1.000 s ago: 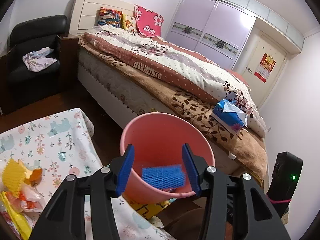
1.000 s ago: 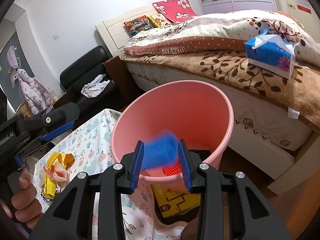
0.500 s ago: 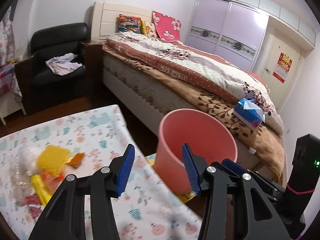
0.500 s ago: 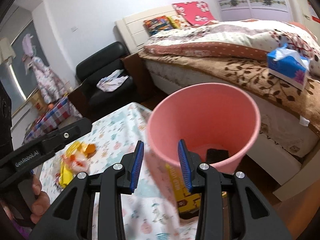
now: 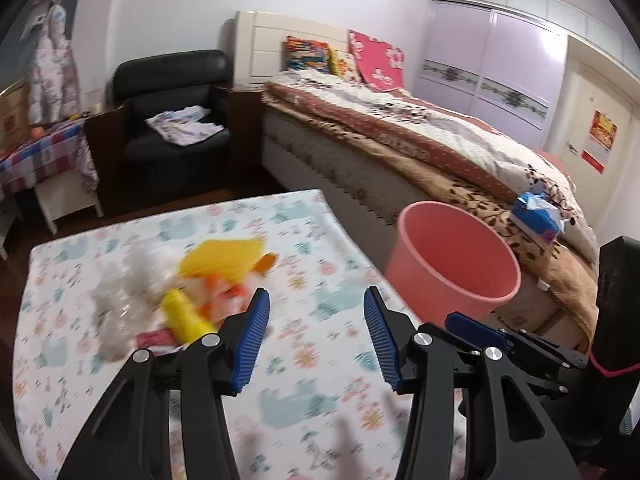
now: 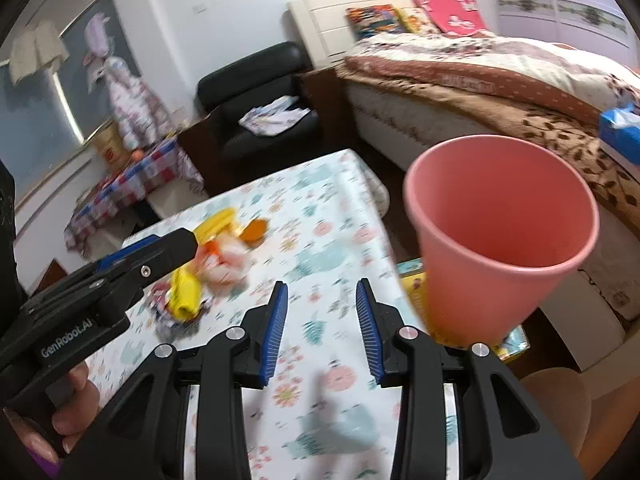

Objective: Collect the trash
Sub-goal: 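Return to the table and grasp the crumpled red-white wrapper with the left gripper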

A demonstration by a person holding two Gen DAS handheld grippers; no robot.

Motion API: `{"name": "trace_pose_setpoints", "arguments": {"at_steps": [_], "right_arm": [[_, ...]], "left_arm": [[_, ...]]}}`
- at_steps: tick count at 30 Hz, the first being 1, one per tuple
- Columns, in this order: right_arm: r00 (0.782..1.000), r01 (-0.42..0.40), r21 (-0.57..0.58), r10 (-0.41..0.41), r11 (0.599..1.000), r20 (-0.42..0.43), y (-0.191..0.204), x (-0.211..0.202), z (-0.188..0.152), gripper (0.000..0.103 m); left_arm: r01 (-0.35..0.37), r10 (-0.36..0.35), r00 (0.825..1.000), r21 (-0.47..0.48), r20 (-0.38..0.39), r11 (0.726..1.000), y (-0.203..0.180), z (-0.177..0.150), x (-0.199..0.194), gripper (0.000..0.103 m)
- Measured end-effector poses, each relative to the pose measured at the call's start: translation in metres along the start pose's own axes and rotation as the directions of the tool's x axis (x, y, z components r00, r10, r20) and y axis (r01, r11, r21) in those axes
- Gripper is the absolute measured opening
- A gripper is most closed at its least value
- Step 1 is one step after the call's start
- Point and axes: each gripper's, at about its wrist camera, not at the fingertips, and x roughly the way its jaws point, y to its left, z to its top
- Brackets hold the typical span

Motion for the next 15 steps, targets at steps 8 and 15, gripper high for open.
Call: {"name": "trace_pose_setpoints", "arguments": {"at_steps": [8,15], "right_arm": [[0.995,-0.095,-0.065,0.093,0.993,-0.025,0.031,0.002,-0.005,0.036],[0.979,-0.196,-0.049,0.192,0.979,-0.070,0.037,0.010,-0.009,0.037]], "left_arm": [[-0.060,0.056,0.998,-0.124,-0.035,0.990,0.050,-0.020,-0.015,0.048],[-0.107,0.099,0.994,-0.228,-0.046,0.968,0.089,-0.032,-0.026,0.055]]}}
